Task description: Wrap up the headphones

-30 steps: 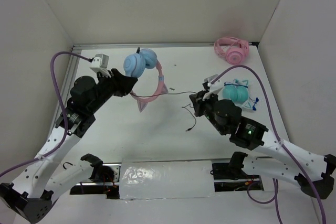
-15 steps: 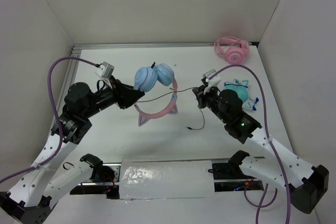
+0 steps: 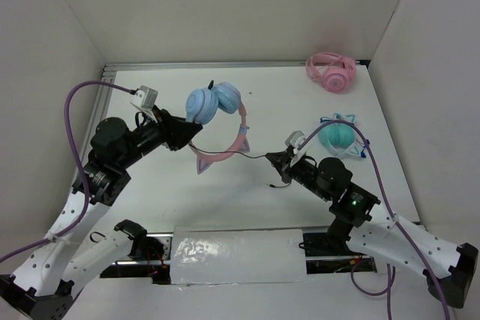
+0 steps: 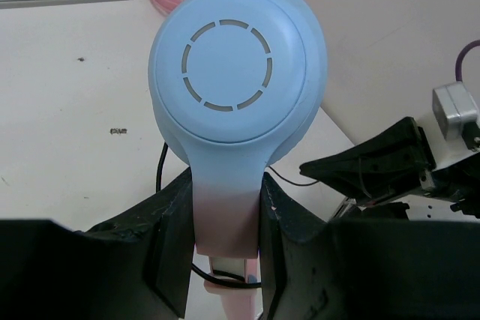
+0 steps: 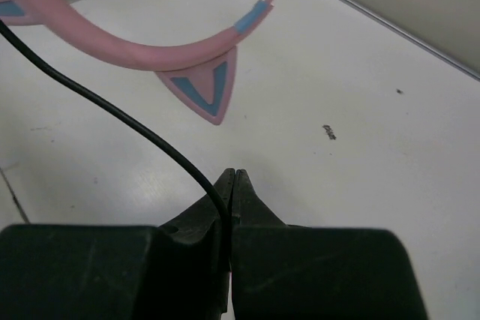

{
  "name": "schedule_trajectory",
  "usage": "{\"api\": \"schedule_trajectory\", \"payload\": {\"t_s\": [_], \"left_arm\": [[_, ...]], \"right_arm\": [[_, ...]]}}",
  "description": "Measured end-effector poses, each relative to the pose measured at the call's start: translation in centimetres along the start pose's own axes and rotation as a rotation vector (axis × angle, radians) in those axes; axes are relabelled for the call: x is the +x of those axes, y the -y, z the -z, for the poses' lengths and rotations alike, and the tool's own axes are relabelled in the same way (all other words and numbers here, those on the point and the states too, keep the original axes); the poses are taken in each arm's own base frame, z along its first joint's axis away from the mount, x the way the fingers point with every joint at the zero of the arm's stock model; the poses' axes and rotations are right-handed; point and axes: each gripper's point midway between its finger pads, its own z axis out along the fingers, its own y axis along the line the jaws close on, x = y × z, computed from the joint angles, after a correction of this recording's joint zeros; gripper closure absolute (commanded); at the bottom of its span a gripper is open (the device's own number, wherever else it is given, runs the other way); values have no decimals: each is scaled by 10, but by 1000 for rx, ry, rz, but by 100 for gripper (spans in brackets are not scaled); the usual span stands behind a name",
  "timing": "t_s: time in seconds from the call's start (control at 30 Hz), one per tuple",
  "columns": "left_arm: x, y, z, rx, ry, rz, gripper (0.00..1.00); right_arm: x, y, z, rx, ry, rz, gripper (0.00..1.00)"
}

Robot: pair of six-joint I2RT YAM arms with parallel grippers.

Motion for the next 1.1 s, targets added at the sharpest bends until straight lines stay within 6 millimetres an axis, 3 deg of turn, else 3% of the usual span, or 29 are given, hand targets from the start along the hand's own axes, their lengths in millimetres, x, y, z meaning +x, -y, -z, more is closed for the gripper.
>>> {"api": "schedule_trajectory", "payload": {"t_s": [0.17,0.33,0.4,0.73,0.9,1.1], "left_arm": [[-1,10,4,44,-6,-9,100],[-4,33,18,145,-1,-32,100],[-4,42,23,190,-6,-43,100],[9,65,34,333,-73,-76,100],[12,74,39,396,-96,-84,100],[12,88,38,490,-136,-67,100]], "right_arm": [[7,27,-2,155,-39,7,100],[10,64,-9,290,-81,11,100],[6,70,-12,294,-70,15,100],[-24,71,-12,205,44,67,100],[-20,65,-16,153,34,86,100],[-17,50,-36,41,62,88,92]]}}
